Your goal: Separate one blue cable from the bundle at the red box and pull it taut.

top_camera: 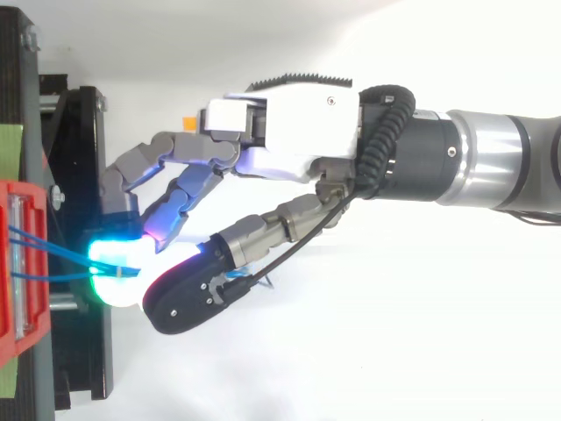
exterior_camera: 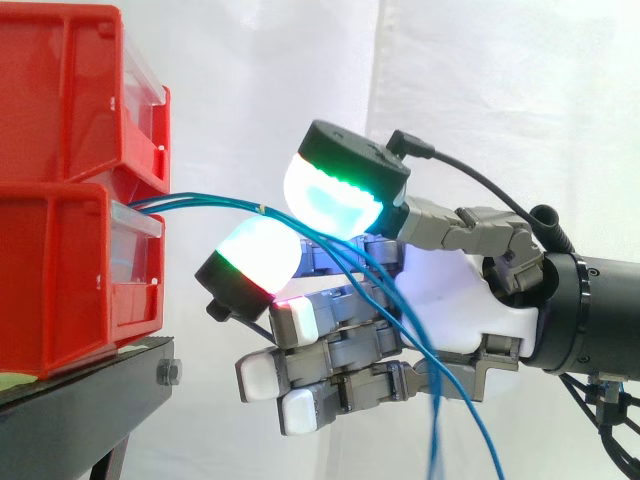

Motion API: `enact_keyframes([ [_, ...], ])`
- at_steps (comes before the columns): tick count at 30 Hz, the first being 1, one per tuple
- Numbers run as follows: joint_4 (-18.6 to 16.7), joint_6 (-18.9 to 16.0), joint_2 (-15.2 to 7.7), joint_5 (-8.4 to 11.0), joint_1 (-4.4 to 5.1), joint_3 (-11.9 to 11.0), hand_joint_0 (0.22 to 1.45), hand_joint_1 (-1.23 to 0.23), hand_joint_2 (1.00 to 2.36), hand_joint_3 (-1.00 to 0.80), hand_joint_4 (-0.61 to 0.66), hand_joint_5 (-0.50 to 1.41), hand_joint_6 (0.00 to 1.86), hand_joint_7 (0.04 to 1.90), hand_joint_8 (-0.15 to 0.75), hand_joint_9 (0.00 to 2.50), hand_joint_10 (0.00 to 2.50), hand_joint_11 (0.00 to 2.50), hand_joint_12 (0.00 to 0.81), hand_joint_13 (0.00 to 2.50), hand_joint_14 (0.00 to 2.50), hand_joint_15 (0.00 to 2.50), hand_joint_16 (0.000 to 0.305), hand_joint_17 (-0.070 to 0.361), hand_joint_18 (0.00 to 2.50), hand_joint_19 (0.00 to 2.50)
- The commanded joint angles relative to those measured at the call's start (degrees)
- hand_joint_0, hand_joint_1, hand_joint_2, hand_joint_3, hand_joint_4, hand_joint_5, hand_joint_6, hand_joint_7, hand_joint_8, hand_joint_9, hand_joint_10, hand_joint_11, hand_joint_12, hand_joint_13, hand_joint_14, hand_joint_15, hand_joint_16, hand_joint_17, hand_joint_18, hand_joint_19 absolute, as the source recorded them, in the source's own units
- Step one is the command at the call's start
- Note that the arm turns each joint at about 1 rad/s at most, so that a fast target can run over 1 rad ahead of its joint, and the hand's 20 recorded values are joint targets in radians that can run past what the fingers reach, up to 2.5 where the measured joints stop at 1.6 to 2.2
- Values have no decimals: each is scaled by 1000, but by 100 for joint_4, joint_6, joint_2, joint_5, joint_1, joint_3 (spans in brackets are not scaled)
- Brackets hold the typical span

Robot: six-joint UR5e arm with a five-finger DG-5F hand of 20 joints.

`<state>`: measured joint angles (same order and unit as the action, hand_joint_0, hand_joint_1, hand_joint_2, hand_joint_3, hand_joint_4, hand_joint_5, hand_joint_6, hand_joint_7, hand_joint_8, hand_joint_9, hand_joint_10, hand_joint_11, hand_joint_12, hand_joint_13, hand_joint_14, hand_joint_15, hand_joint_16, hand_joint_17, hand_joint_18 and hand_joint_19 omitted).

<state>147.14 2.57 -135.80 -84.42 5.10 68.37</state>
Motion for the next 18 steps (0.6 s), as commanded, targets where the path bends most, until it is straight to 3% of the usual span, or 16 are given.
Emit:
enact_keyframes([
  [1, 52, 15, 1, -4, -9, 1, 598, -762, 1021, -135, 72, -178, 862, 1098, 316, 891, 24, 888, 396, 795, 22, 596, 51, 115, 664, 721],
  [5, 52, -3, 1, -4, -18, -8, 617, -810, 1022, -122, 41, -185, 883, 1169, 311, 891, 25, 930, 395, 810, 22, 610, 51, 114, 686, 727],
  [9, 52, -3, 1, -4, -18, -8, 641, -850, 1020, -176, 25, -184, 912, 1111, 312, 900, 23, 922, 392, 820, 25, 618, 50, 113, 710, 722],
  [15, 78, -3, 1, -4, -18, -8, 721, -865, 1003, -459, 4, -172, 921, 1132, 301, 955, 24, 969, 389, 860, 25, 622, 49, 111, 761, 717],
  [18, 87, -3, 1, -4, -18, -8, 701, -860, 1000, -500, 43, -166, 915, 1130, 302, 989, 22, 984, 394, 887, 24, 640, 49, 109, 778, 721],
])
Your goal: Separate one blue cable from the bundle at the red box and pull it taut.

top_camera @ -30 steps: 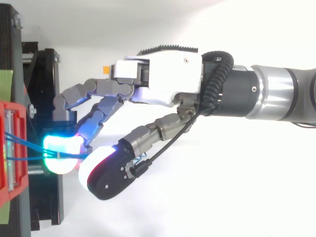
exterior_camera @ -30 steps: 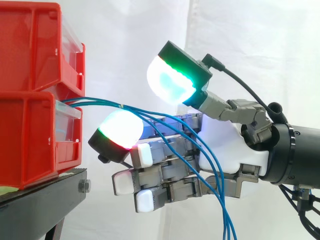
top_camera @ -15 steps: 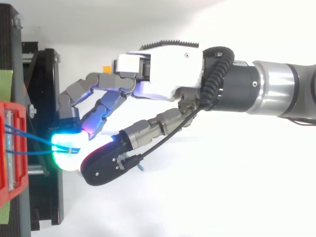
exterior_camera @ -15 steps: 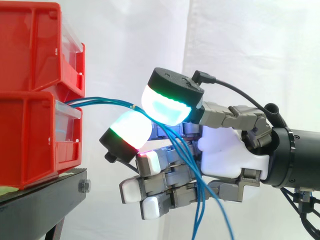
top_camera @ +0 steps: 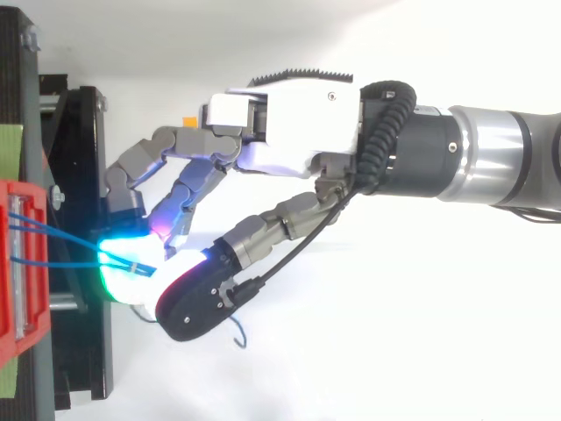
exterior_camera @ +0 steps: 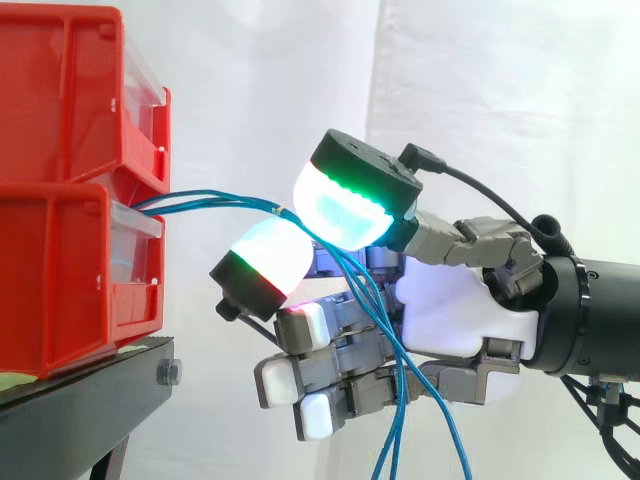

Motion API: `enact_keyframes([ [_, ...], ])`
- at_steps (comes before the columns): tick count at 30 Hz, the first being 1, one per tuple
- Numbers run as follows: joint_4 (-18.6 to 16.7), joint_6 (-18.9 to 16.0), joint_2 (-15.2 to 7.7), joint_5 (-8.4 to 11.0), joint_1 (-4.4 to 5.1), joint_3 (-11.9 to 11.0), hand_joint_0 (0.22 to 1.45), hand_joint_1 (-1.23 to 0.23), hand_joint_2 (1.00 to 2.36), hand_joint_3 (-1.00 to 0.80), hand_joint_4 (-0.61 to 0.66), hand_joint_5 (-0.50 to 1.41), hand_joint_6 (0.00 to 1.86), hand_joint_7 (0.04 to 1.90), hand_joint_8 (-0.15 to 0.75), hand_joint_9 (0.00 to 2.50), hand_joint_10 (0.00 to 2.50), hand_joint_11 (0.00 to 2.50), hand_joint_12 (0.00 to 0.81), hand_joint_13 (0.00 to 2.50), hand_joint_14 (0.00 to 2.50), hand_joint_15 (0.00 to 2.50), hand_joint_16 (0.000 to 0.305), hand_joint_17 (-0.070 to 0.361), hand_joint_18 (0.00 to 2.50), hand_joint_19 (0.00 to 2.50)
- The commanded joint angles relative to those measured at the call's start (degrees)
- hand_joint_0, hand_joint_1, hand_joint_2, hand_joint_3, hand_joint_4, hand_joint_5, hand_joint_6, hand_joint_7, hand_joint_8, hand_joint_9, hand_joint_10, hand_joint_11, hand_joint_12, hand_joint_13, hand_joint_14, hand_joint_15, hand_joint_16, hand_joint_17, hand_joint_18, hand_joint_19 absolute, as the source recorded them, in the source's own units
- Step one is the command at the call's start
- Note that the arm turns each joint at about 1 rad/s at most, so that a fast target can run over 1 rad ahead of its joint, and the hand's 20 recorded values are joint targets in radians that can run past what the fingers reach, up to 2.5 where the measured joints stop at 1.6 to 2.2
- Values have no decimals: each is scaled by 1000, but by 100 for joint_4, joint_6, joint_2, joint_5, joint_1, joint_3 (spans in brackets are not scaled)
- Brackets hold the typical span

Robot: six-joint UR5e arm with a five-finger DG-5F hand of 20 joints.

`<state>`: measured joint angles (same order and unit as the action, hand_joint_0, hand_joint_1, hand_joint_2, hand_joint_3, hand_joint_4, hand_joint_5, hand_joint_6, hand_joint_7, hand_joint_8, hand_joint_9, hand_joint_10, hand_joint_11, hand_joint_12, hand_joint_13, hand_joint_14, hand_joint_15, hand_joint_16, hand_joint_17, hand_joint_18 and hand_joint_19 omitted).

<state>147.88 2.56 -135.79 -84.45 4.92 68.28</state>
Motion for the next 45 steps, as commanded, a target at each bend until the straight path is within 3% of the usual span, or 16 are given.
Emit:
enact_keyframes([
  [1, 21, -10, 0, -1, 0, 1, 692, -856, 1000, -500, 45, -164, 914, 1136, 306, 1002, 25, 973, 393, 886, 24, 638, 49, 109, 780, 721],
  [12, 83, -1, 0, -28, -18, -60, 557, -743, 1000, -500, 89, -138, 892, 1119, 318, 1088, 25, 976, 400, 932, 24, 658, 49, 111, 833, 755],
  [22, 250, -63, 0, -36, -18, -52, 606, -608, 1000, -500, 82, -135, 858, 1098, 318, 1115, 25, 953, 399, 944, 27, 663, 49, 109, 836, 781],
  [31, 232, -71, 0, -10, -18, -60, 636, -802, 1017, -285, 50, -159, 861, 1122, 315, 1041, 22, 960, 409, 924, 25, 667, 50, 112, 827, 793],
  [38, 241, -71, 0, 8, 0, -52, 774, -930, 1005, -441, -50, -176, 900, 1186, 303, 1019, 26, 1003, 389, 927, 27, 668, 49, 110, 834, 752],
  [45, 259, -71, 0, 8, 9, -52, 794, -959, 1000, -500, -24, -172, 922, 1171, 300, 1037, 26, 1003, 384, 960, 25, 683, 48, 108, 858, 731],
])
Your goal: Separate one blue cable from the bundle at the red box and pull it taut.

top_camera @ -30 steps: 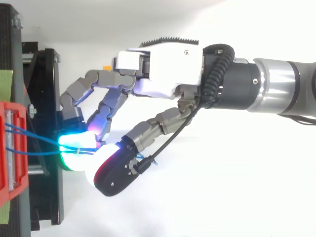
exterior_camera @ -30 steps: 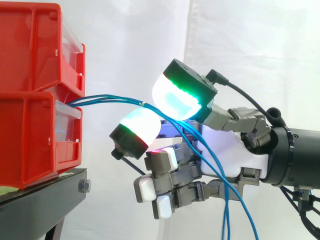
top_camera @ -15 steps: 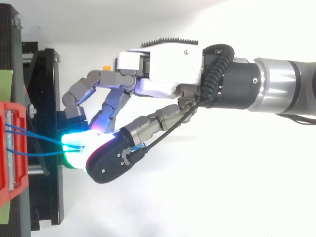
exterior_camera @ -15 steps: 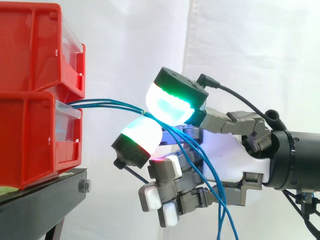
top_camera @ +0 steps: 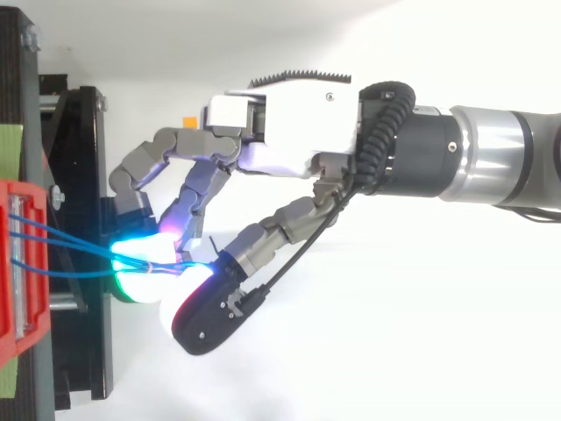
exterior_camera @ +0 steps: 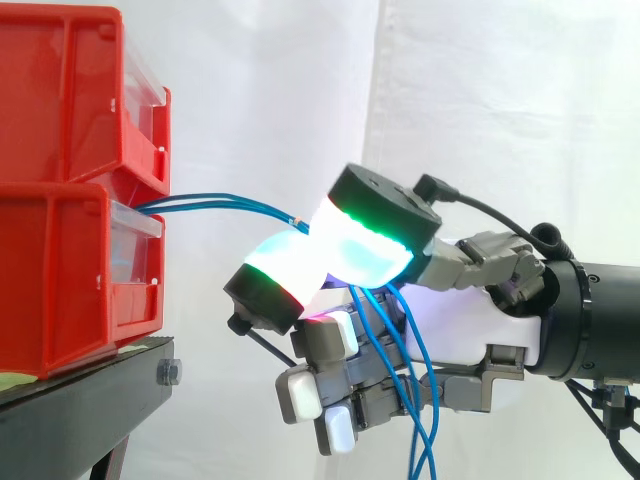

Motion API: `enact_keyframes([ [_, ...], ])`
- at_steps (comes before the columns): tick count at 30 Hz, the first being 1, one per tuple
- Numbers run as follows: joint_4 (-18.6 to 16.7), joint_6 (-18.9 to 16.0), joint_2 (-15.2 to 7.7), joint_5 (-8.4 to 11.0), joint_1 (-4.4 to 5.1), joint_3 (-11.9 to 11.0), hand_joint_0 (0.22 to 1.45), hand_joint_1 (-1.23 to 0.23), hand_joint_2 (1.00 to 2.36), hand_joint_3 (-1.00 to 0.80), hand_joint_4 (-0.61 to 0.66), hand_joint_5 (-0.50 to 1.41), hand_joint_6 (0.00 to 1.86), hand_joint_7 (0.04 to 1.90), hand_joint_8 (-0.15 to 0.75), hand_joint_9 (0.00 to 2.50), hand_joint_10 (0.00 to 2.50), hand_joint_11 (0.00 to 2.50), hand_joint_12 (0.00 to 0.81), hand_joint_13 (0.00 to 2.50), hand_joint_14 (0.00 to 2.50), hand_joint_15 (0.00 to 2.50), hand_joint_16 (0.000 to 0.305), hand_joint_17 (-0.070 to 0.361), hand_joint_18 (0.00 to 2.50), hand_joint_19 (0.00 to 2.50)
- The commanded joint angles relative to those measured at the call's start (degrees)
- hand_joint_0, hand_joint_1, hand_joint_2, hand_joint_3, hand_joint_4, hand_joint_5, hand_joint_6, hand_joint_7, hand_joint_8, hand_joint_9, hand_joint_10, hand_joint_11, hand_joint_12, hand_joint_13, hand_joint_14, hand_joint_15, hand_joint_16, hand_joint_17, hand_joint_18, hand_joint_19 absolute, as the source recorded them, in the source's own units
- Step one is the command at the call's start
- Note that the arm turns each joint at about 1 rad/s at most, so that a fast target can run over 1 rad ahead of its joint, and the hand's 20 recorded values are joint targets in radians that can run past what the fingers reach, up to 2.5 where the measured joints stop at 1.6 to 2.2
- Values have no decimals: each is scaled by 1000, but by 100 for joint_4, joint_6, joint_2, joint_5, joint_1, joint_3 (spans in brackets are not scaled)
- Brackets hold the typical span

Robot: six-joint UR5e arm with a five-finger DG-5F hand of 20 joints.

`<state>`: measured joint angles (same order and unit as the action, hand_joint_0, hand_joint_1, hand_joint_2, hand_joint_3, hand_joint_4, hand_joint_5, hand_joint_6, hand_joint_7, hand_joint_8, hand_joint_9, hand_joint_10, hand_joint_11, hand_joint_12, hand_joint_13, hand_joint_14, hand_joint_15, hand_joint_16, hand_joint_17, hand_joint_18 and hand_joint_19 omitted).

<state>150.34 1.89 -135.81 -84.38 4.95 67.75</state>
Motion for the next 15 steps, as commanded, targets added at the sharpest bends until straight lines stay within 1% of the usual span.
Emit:
enact_keyframes([
  [1, 13, -5, 2, 0, -3, 2, 767, -974, 1000, -500, 4, -168, 922, 1158, 305, 1047, 26, 996, 385, 961, 26, 688, 48, 108, 861, 729],
  [3, 13, -5, 2, 0, 6, 2, 721, -987, 1000, -500, 34, -164, 921, 1135, 307, 1070, 26, 1007, 384, 964, 27, 688, 48, 108, 868, 737],
  [5, 13, -5, 2, 0, 6, -7, 614, -980, 1000, -500, 49, -160, 916, 1126, 314, 1083, 26, 1016, 390, 977, 28, 702, 48, 108, 874, 772],
  [8, 13, 4, -7, 0, -3, -7, 568, -974, 1000, -500, 55, -159, 913, 1125, 312, 1088, 26, 1006, 394, 980, 26, 717, 49, 111, 886, 776],
  [9, 13, 4, 2, 0, -3, 2, 526, -953, 1000, -500, 72, -158, 906, 1134, 318, 1097, 24, 1019, 411, 987, 27, 713, 51, 114, 901, 781],
  [10, 13, 4, 2, 0, -3, -7, 517, -947, 1000, -500, 73, -159, 904, 1130, 321, 1097, 25, 1018, 415, 990, 27, 718, 51, 115, 906, 779],
  [12, 4, 4, 2, 0, -3, 2, 477, -858, 1000, -500, 83, -159, 897, 1098, 336, 1102, 23, 1006, 432, 999, 25, 706, 54, 122, 935, 782],
  [13, 4, 4, 2, 0, -3, 2, 462, -735, 1000, -500, 101, -159, 883, 1067, 345, 1106, 23, 981, 442, 1005, 25, 702, 57, 128, 955, 782],
  [15, 4, 4, 2, 0, -3, 2, 468, -658, 1000, -500, 101, -159, 869, 1052, 341, 1110, 23, 968, 444, 1011, 23, 701, 57, 128, 960, 790],
])
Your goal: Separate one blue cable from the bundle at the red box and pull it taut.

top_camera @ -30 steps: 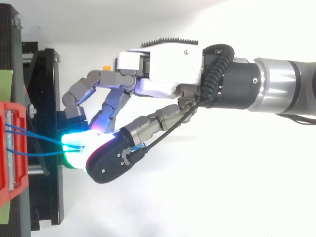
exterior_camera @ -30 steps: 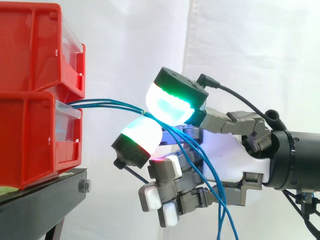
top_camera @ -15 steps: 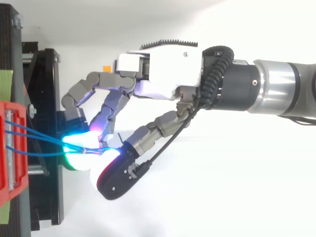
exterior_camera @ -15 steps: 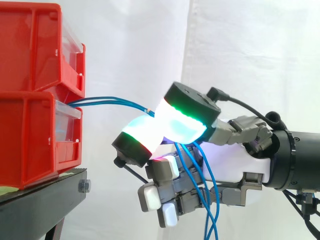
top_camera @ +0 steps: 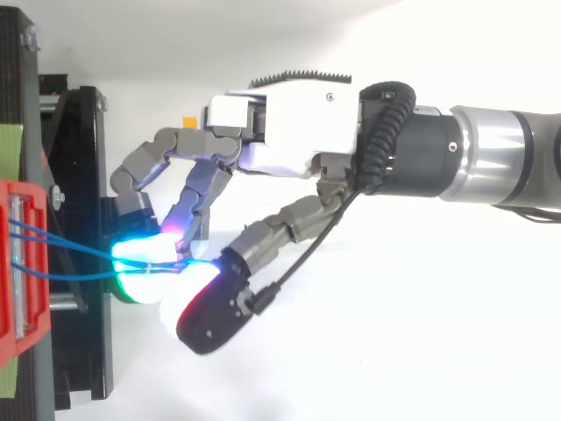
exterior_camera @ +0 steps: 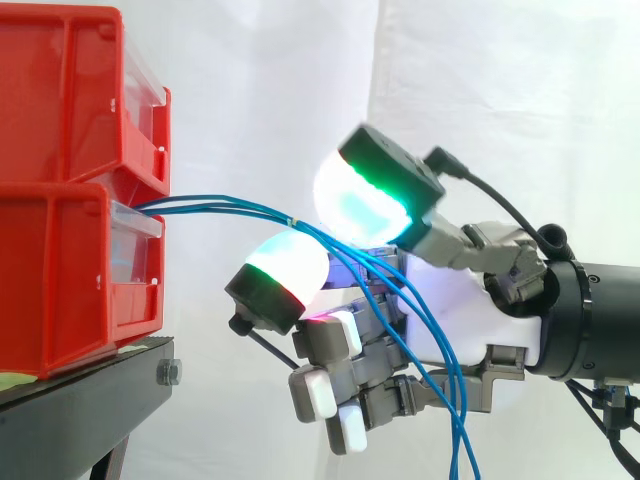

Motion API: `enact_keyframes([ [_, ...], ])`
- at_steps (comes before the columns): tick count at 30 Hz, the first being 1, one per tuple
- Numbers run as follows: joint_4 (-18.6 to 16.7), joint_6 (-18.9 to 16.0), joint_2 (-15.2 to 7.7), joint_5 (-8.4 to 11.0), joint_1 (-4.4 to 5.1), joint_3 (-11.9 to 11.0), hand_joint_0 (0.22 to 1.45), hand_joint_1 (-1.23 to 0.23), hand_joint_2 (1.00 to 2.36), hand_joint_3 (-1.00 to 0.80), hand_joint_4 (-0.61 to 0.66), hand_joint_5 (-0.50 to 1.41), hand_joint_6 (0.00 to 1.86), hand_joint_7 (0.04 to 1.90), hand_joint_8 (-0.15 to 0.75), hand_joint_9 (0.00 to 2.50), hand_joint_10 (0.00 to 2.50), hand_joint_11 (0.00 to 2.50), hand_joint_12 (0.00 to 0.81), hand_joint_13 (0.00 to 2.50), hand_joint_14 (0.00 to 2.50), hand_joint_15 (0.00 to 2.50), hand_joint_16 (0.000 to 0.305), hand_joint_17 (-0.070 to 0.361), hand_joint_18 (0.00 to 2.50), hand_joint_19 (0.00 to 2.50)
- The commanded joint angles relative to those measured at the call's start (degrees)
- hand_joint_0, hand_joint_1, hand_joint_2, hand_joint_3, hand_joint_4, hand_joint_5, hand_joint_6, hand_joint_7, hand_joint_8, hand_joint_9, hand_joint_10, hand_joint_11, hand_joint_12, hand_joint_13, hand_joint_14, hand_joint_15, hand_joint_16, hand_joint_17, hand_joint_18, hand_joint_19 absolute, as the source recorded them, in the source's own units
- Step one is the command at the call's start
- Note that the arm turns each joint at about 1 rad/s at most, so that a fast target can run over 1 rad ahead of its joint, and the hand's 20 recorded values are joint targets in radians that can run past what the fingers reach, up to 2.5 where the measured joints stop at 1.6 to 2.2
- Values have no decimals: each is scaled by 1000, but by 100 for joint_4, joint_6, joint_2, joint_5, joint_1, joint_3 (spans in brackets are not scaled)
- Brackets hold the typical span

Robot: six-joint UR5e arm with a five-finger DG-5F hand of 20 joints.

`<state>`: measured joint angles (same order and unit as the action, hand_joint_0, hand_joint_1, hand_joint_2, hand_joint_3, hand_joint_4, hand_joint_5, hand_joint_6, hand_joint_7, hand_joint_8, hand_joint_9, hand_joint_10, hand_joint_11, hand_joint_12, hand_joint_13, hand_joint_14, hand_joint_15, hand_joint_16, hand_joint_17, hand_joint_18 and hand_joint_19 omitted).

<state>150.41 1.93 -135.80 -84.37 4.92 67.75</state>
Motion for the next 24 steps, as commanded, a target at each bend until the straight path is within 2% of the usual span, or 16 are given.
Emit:
enact_keyframes([
  [1, -12, 0, 1, 0, 0, -7, 485, -627, 1000, -500, 94, -160, 866, 1057, 337, 1106, 23, 971, 438, 1005, 25, 699, 55, 125, 948, 800],
  [5, -21, 9, 1, 0, 0, -7, 604, -628, 1000, -500, 76, -160, 857, 1105, 310, 1094, 25, 978, 407, 977, 27, 718, 50, 112, 898, 838],
  [6, -21, 9, 1, 0, 0, -7, 609, -641, 1000, -500, 73, -159, 858, 1110, 312, 1094, 27, 979, 406, 977, 27, 715, 50, 112, 897, 841],
  [9, -3, 9, 1, 0, 9, -7, 622, -761, 1012, -337, 60, -162, 859, 1171, 313, 1088, 25, 989, 412, 973, 27, 719, 51, 114, 885, 851],
  [13, -12, 9, 1, 0, 0, -7, 648, -842, 1017, -274, 11, -166, 867, 1210, 308, 1061, 26, 1005, 409, 961, 26, 731, 50, 113, 886, 841],
  [15, -21, 9, 1, 0, 9, -7, 716, -929, 1017, -295, -24, -177, 890, 1247, 306, 1042, 28, 1015, 401, 952, 26, 722, 50, 113, 888, 810],
  [18, -12, 9, 1, 0, 9, 2, 770, -953, 1013, -366, -47, -181, 902, 1229, 297, 1025, 26, 1020, 394, 946, 27, 718, 50, 112, 879, 796],
  [20, -12, 9, 1, 0, 9, 2, 806, -941, 1000, -500, -35, -181, 916, 1167, 282, 1035, 26, 1027, 384, 950, 26, 708, 49, 110, 869, 786],
  [24, -3, 9, 1, 0, 9, -7, 675, -933, 1000, -500, 42, -164, 907, 1136, 284, 1057, 28, 1012, 382, 954, 28, 713, 48, 108, 882, 797],
])
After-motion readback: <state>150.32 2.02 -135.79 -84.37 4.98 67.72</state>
